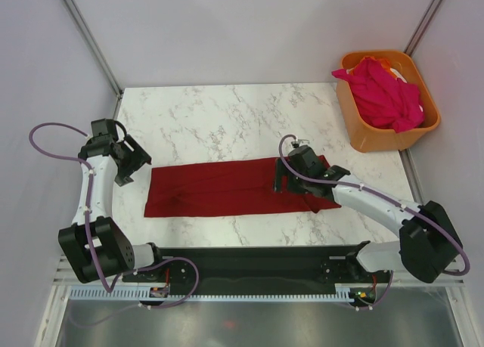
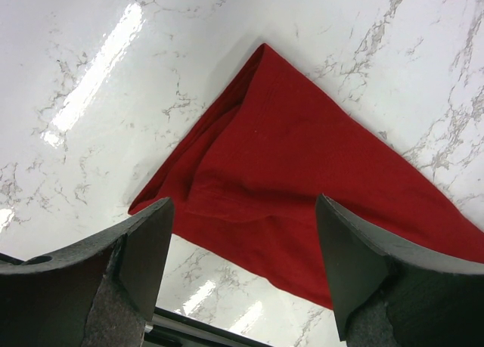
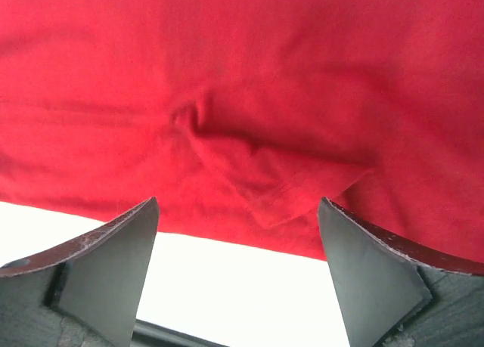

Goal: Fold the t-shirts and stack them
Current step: Fold the tshirt

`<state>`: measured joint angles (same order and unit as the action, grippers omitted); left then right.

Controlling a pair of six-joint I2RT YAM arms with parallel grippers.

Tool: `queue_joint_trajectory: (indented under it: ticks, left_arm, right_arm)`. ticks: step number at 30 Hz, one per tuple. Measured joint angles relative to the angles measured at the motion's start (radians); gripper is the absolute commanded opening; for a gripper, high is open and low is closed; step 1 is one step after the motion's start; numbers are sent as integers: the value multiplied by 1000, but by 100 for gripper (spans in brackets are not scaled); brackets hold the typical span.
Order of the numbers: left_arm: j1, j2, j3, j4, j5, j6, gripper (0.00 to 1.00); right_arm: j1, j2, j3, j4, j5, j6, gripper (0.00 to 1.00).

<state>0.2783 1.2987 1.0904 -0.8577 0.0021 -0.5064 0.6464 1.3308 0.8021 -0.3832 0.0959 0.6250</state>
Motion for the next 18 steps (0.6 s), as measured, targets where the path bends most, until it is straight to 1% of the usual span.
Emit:
queue_joint_trajectory:
  ticks: [1, 4, 9, 11, 16, 18]
  left_arm:
    - [0, -1, 0, 0, 0, 0, 82]
    - [0, -2, 0, 0, 0, 0, 82]
    - [-10, -2, 0, 0, 2, 0, 82]
    - [-19, -2, 0, 0, 5, 0, 82]
    - [-35, -2, 0, 0, 8, 0, 81]
    - [-40, -2, 0, 0, 9, 0, 81]
  right_arm:
    - [-3, -10, 13, -8, 25, 0, 98]
    - [-46, -13, 46, -38, 92, -2, 98]
    - [-267, 42, 51, -74, 171, -5, 97]
    - [-317, 76, 51, -90, 204, -5, 97]
    - [-334, 183, 77, -103, 227, -9, 97]
    - [-335, 239, 91, -98, 225, -9, 94]
